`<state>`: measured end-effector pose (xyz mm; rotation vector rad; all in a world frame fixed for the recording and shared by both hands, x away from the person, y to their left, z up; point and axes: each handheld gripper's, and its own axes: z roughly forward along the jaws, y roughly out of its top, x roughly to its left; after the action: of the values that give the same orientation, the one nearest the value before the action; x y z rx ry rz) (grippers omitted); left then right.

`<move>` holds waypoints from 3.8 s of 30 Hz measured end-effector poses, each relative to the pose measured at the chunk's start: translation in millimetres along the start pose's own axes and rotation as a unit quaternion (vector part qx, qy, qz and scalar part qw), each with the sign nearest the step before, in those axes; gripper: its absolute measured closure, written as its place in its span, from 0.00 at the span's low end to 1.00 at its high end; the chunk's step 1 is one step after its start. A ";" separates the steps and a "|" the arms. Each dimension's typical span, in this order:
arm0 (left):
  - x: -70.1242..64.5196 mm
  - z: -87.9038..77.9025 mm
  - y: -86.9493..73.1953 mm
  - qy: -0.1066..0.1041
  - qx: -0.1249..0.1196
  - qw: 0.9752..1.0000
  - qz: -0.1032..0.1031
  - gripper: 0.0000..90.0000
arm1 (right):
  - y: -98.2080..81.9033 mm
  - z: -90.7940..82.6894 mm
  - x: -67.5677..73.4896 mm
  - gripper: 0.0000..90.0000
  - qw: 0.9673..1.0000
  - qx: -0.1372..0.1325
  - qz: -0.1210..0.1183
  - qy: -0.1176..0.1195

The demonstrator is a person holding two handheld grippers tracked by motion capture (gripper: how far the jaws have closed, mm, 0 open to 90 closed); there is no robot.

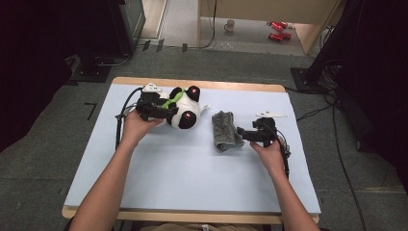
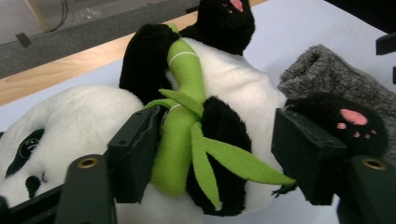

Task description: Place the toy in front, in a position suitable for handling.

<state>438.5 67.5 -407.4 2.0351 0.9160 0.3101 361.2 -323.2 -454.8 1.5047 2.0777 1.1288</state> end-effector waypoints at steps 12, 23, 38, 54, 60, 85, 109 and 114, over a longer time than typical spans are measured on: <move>-12.1 5.3 -27.7 0.026 -0.029 0.999 0.000 0.61 | 5.3 30.0 28.2 0.26 0.999 0.023 -0.025 0.040; -11.1 -6.6 -29.1 0.009 -0.024 0.996 -0.083 0.74 | 11.5 41.8 36.6 0.27 0.998 0.034 -0.041 0.041; -30.3 -29.5 -18.0 0.017 0.000 0.996 -0.084 0.75 | 5.4 52.7 33.9 0.26 0.998 0.052 -0.038 0.024; -98.4 -46.5 -34.4 -0.017 0.005 0.997 -0.075 0.75 | 18.8 28.5 10.2 0.84 0.996 0.071 0.005 0.057; -123.6 -33.2 -37.6 -0.029 0.016 0.997 -0.069 0.75 | 18.3 11.3 0.7 0.84 0.995 0.069 0.034 0.064; -119.9 -39.9 -39.9 -0.090 -0.019 0.995 -0.026 0.41 | 43.8 -41.2 2.7 0.83 0.993 0.047 0.053 0.098; -74.2 -70.8 -62.5 -0.037 -0.037 0.999 -0.011 0.31 | 67.8 -57.0 32.8 0.83 0.991 0.046 0.011 0.126; -72.2 -68.0 -72.1 -0.037 -0.027 0.999 -0.017 0.31 | 76.9 -55.8 44.4 0.83 0.989 0.048 0.000 0.137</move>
<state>317.3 84.0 -415.6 1.9661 0.8865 0.2384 356.1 -295.8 -353.7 1.4607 2.3432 1.3150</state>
